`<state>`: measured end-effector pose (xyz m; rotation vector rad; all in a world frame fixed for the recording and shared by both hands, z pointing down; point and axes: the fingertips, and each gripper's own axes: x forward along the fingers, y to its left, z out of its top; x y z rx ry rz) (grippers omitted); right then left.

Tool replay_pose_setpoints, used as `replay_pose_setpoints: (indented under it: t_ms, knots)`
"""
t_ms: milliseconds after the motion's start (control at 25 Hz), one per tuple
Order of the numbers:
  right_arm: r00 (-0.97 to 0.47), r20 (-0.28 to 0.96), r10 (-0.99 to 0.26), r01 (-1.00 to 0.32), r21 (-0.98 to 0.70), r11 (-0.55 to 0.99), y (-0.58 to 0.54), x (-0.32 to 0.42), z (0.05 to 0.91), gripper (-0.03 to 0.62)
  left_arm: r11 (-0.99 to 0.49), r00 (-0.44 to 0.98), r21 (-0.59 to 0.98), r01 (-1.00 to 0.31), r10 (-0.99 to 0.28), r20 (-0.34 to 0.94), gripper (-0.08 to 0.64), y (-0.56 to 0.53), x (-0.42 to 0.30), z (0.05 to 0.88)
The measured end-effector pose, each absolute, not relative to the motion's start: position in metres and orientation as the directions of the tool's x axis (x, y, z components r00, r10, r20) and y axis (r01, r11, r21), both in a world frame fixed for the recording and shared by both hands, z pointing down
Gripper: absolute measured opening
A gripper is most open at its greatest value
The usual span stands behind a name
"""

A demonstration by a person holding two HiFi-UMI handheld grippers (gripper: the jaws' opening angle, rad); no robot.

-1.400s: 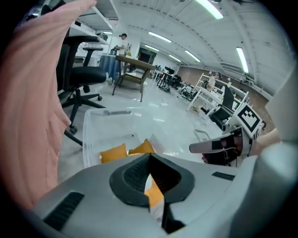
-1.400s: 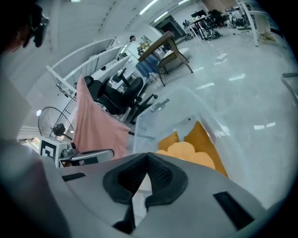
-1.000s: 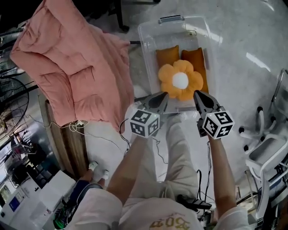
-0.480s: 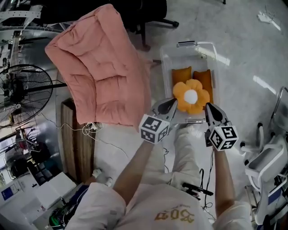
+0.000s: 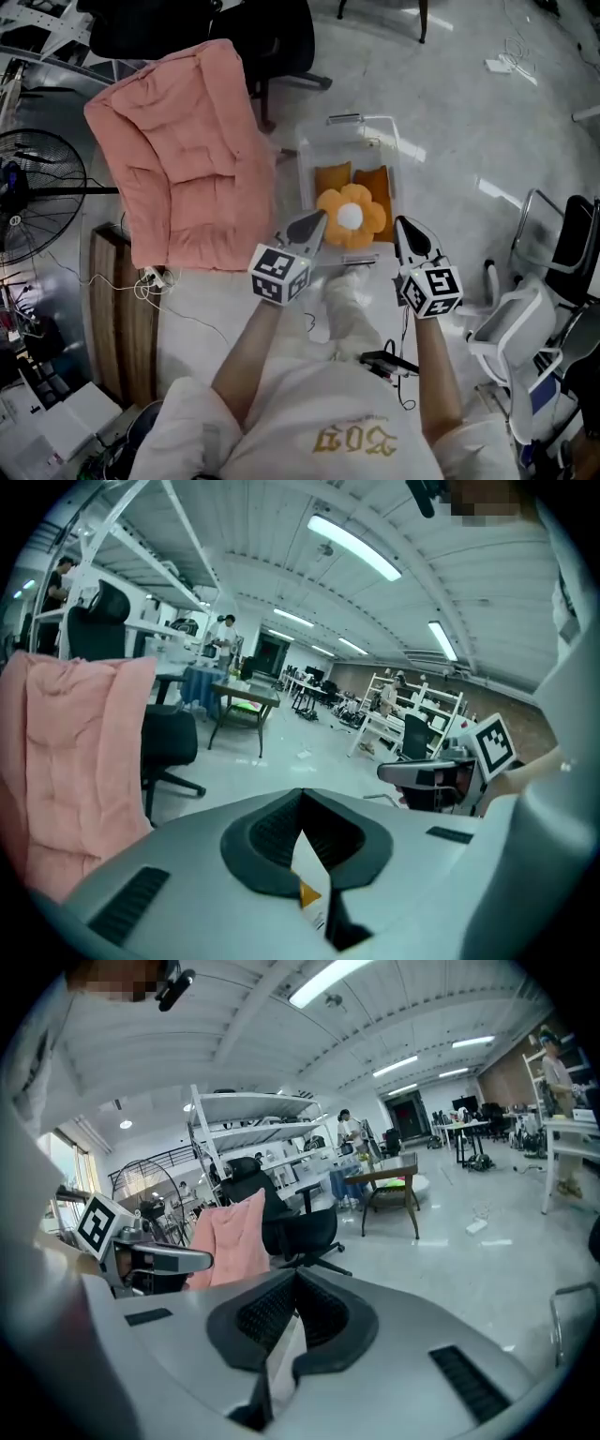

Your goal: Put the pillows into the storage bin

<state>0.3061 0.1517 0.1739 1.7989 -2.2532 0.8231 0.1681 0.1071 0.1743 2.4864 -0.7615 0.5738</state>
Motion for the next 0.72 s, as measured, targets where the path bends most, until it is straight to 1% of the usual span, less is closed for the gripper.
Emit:
replay_pose_setpoints:
  t_ms: [120,240,400,520,720]
  knots:
    - [-0.24,0.418,-0.876,-0.954,-0.267,0.134,0.163,0.31,0.137,0.013,-0.786,0.758,0.223,-0.577,-0.413,0.505,0.012,0.118,0.17,0.143]
    - [-0.179,0.363,-0.914,-0.973,-0.203,0.11,0.175,0.316,0.097,0.012,-0.794,0.761,0.189,-0.578,-0.44,0.477,0.012,0.123,0.169,0.113]
    - [-0.121,0.331,-0.936,-0.972,-0.231,0.044,0.182,0.324,0.068,0.012,-0.781,0.752,0.156,-0.604,-0.495,0.435,0.012,0.117,0.161,0.088]
    - [-0.1,0.314,-0.944,-0.978,-0.206,0.035,0.185,0.322,0.05,0.012,-0.765,0.744,0.161,-0.624,-0.517,0.424,0.012,0.114,0.149,0.078]
    - [-0.076,0.253,-0.964,-0.983,-0.179,0.03,0.182,0.324,0.021,0.012,-0.738,0.743,0.181,-0.65,-0.565,0.359,0.012,0.1,0.147,0.051]
